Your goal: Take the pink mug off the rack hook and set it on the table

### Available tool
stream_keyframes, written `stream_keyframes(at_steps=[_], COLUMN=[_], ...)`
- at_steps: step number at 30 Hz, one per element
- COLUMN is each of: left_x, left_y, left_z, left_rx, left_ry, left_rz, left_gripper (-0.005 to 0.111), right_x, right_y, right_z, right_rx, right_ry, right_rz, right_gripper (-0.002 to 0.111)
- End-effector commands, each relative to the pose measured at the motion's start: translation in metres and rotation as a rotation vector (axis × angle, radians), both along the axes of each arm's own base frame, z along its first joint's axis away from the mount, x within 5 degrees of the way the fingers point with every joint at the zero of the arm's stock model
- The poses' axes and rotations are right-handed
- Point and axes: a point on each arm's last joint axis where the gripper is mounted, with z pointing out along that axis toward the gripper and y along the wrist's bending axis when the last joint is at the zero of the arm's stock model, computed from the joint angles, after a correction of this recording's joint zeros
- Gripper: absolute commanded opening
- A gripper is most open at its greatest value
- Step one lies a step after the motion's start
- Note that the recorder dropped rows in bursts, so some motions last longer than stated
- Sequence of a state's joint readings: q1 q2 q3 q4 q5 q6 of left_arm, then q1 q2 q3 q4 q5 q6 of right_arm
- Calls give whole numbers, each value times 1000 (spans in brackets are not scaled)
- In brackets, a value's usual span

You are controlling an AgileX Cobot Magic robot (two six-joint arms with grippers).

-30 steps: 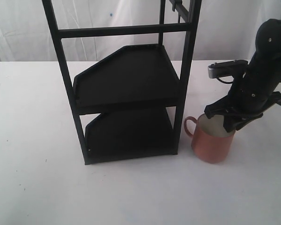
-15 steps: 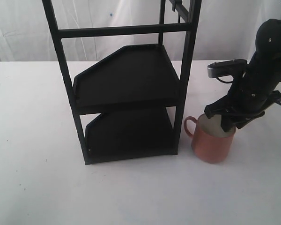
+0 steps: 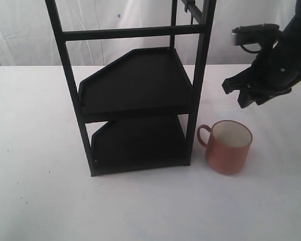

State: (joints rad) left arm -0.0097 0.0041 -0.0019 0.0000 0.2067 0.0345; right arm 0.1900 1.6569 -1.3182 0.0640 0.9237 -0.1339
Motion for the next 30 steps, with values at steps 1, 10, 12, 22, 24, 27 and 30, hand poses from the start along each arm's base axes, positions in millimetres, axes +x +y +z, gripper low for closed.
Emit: stream_keyframes(at_steps=[1, 10, 12, 22, 24, 27, 30], left_x=[0, 0, 0, 0, 0, 0, 0], left_y=[0, 0, 0, 0, 0, 0, 0], left_z=[-1, -1, -1, -1, -1, -1, -1], left_rx=[-6, -6, -6, -6, -6, -6, -6], left_ry=[1, 1, 1, 1, 1, 1, 1], left_rz=[-5, -5, -5, -5, -5, -5, -5], left_gripper=[0, 0, 0, 0, 0, 0, 0], right_x=[-1, -7, -18, -160, -188, -230, -262], right_y=[-5, -45, -45, -58, -60, -62, -65], right_z=[12, -18, 13, 112, 114, 120, 109], right_rx=[-34, 46, 78, 46, 67, 7, -67], right_ry=[-75, -216, -335, -1109, -1238, -1402, -1415], right_rz=[-2, -237, -236, -118, -115, -71, -42], right_gripper=[21, 0, 0, 0, 0, 0, 0])
